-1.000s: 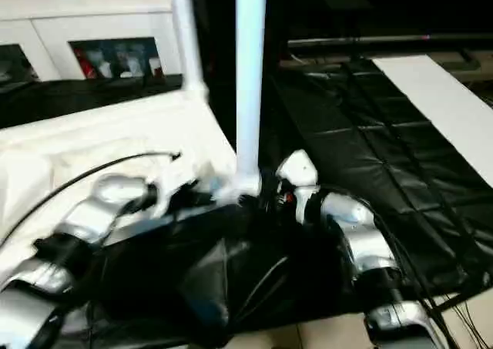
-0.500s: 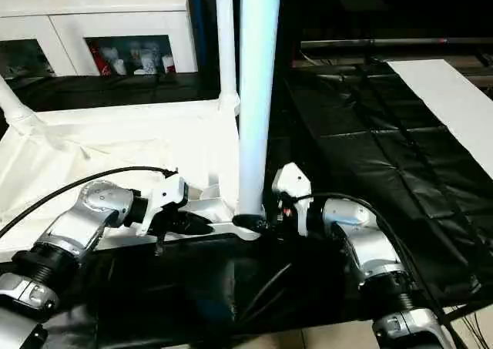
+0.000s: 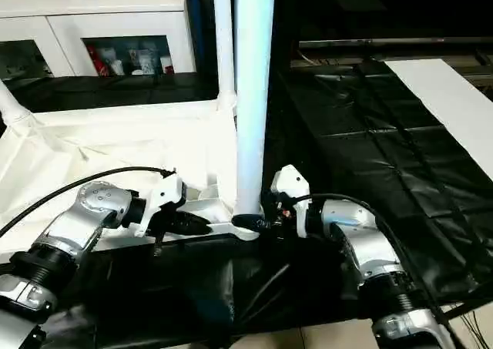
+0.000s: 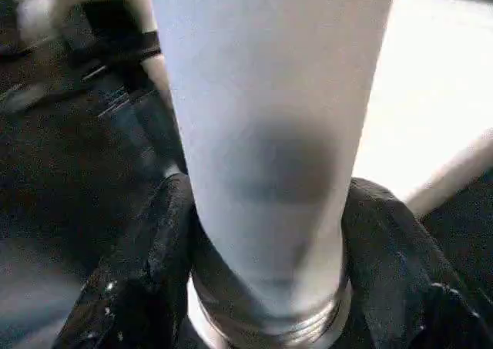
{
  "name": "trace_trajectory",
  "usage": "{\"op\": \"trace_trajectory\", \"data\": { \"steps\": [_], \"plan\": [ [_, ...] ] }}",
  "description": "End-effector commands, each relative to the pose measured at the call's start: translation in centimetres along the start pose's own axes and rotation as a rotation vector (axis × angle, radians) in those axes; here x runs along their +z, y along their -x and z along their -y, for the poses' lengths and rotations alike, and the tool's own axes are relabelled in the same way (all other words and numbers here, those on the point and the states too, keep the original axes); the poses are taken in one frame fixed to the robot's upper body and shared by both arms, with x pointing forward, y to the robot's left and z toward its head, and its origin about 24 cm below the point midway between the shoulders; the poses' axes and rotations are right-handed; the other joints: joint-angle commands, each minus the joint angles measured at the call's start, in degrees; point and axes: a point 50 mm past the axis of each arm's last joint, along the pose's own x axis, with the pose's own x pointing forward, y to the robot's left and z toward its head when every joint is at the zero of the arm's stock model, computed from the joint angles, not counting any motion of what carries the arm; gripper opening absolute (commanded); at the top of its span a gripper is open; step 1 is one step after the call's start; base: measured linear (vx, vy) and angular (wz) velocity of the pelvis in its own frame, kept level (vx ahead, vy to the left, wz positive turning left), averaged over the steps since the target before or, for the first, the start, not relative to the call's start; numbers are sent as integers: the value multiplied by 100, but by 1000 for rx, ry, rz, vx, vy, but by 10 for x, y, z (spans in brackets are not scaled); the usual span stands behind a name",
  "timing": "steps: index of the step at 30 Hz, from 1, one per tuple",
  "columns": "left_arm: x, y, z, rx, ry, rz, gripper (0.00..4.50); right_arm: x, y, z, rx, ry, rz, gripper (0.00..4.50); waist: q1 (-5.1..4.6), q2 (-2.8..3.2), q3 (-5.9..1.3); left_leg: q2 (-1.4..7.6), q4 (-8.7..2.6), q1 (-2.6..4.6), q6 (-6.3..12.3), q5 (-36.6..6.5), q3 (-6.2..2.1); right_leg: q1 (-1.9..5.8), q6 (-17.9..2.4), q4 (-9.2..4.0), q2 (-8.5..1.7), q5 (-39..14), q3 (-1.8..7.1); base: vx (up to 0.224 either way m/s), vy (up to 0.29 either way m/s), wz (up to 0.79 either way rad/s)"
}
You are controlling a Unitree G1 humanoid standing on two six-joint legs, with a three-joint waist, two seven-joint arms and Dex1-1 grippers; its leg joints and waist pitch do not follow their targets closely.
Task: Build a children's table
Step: Rotate leg to tighten
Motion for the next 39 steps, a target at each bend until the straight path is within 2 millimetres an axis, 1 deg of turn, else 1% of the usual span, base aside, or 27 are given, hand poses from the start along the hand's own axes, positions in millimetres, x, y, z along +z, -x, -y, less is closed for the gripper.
{"op": "trace_trajectory", "data": {
  "steps": [1, 2, 3, 4, 5, 7, 8, 10, 11, 13, 14, 17, 18, 19, 20, 23, 24, 27, 28, 29, 31, 32, 33, 34, 35, 37, 39],
  "plan": [
    [-15, -15, -1, 86, 101, -54, 0, -12, 2, 21, -289, -85, -26, 243, -45, -25, -239, 162, -392, 15, 233, -809, -29, 224, -1405, -468, -429, -781, 240, 0, 0, 0],
    [-14, -16, -3, 108, 103, -54, 0, -13, 0, 22, -319, -102, -19, 243, -56, -18, -229, 154, -394, 32, 165, -902, -33, 210, -1358, -495, -433, -1051, 242, 0, 0, 0],
    [-11, -21, -8, 168, 115, -59, 0, -16, -4, 25, -391, -136, -12, 242, -60, -27, -250, 164, -407, 44, 87, -942, -53, 235, -1269, -512, -440, -1304, 247, 0, 0, 0],
    [-11, -21, -8, 168, 115, -59, 0, -16, -4, 25, -391, -136, -12, 242, -61, -15, -246, 166, -406, 36, 70, -913, -56, 227, -1250, -506, -440, -1291, 252, -51, 7, 1],
    [-9, -26, -12, 223, 126, -64, 0, -18, -9, 27, -473, -167, -12, 241, -84, -15, -224, 168, -427, 24, 80, -993, -54, 209, -1198, -524, -422, -1323, 252, 0, 0, 0],
    [-5, -33, -16, 288, 144, -71, 0, -21, -16, 28, -571, -198, -20, 241, -109, -14, -240, 150, -424, 34, 28, -1015, -65, 213, -1163, -530, -433, -1409, 249, 0, 0, 0],
    [-2, -38, -20, 346, 168, -72, 0, -21, -23, 30, -667, -233, -20, 241, -117, -6, -253, 154, -418, 15, 42, -930, -74, 232, -1164, -519, -445, -1289, 257, 0, 0, 0],
    [0, -42, -22, 393, 183, -81, 0, -20, -30, 30, -734, -268, -18, 241, -143, -1, -257, 140, -414, 8, 34, -840, -70, 216, -1199, -503, -428, -1113, 255, 0, 0, 0],
    [2, -45, -24, 423, 182, -90, 0, -17, -40, 27, -745, -271, -12, 239, -144, -2, -272, 141, -407, -1, 70, -720, -73, 234, -1224, -488, -429, -887, 251, 0, 0, 0],
    [3, -47, -24, 427, 175, -97, 0, -13, -47, 23, -708, -249, -6, 239, -138, 1, -281, 141, -399, -17, 119, -642, -74, 253, -1261, -473, -432, -667, 248, 0, 0, 0],
    [3, -49, -23, 419, 172, -100, 0, -9, -53, 20, -666, -211, 5, 239, -131, -8, -289, 137, -385, -34, 222, -542, -71, 272, -1313, -447, -434, -353, 246, 0, 0, 0],
    [3, -51, -23, 410, 173, -102, 0, -4, -56, 19, -633, -168, 31, 239, -128, -8, -284, 137, -379, -34, 333, -567, -62, 280, -1379, -449, -447, -272, 246, 0, 0, 0],
    [2, -50, -22, 401, 165, -111, 0, 1, -54, 19, -595, -192, 88, 239, -126, -14, -273, 141, -385, -32, 341, -626, -60, 272, -1378, -462, -447, -365, 243, 0, 0, 0],
    [0, -48, -21, 379, 147, -118, 0, 9, -49, 19, -525, -214, 165, 291, -126, -27, -273, 139, -385, -31, 381, -717, -58, 286, -1360, -476, -449, -508, 249, 0, 0, 0],
    [-1, -48, -21, 368, 147, -119, 0, 11, -47, 19, -493, -207, 178, 303, -112, -26, -275, 141, -383, -30, 404, -721, -61, 294, -1347, -481, -454, -546, 250, 0, 0, 0],
    [-1, -46, -19, 330, 145, -117, 0, 13, -37, 20, -425, -165, 168, 330, -120, -42, -283, 152, -379, -67, 522, -527, -71, 311, -1359, -446, -449, -311, 241, 0, 0, 0],
    [-2, -45, -19, 320, 142, -117, 0, 14, -35, 21, -415, -159, 166, 340, -119, -36, -288, 155, -374, -52, 524, -509, -70, 302, -1378, -446, -450, -282, 240, 0, 0, 0],
    [-6, -38, -12, 195, 115, -122, 0, 16, -13, 23, -292, -74, 127, 374, -115, -32, -308, 148, -349, -62, 614, -369, -68, 320, -1447, -416, -439, 13, 243, 0, 0, 0],
    [-7, -37, -10, 158, 108, -121, 0, 16, -8, 23, -265, -58, 113, 374, -104, -32, -311, 160, -341, -59, 682, -319, -66, 317, -1488, -401, -435, 187, 244, 0, 0, 0],
    [-7, -35, -9, 145, 102, -123, 0, 15, -6, 23, -253, -49, 106, 383, -102, -35, -309, 158, -335, -58, 711, -290, -57, 309, -1503, -396, -434, 269, 250, 0, 0, 0],
    [-9, -32, -7, 97, 81, -130, 0, 15, 3, 23, -214, -22, 84, 383, -100, -39, -314, 162, -332, -61, 759, -255, -57, 310, -1571, -375, -437, 416, 239, 0, 0, 0],
    [-9, -30, -5, 61, 62, -129, 0, 14, 7, 22, -189, -15, 76, 383, -104, -81, -306, 169, -342, -62, 766, -300, -57, 310, -1578, -385, -442, 342, 235, 0, 0, 0],
    [-8, -26, -2, -1, -8, -116, 0, 13, 13, 20, -135, -13, 60, 383, -86, -54, -300, 169, -343, -57, 758, -366, -60, 305, -1557, -397, -444, 162, 233, 0, 0, 0],
    [-7, -24, 0, -31, -20, -115, 0, 12, 15, 18, -95, -11, 48, 383, -69, -69, -289, 188, -355, -50, 737, -427, -55, 297, -1524, -410, -443, 23, 237, 0, 0, 0],
    [-7, -23, 0, -42, -22, -117, 0, 11, 17, 15, -59, -10, 34, 383, -43, -48, -286, 203, -363, -26, 692, -458, -49, 279, -1529, -411, -439, -59, 234, 0, 0, 0],
    [-7, -21, 1, -55, -18, -117, 0, 9, 18, 13, -23, -7, 16, 383, 2, -56, -279, 217, -365, -9, 624, -521, -36, 261, -1553, -403, -437, -97, 240, 0, 0, 0],
    [-3, -19, 5, -112, -24, -87, 0, 3, 20, 7, 53, 7, -45, 383, 48, -56, -277, 225, -370, 2, 582, -526, -32, 266, -1561, -392, -441, -66, 242, 0, 0, 0]
  ]
}}
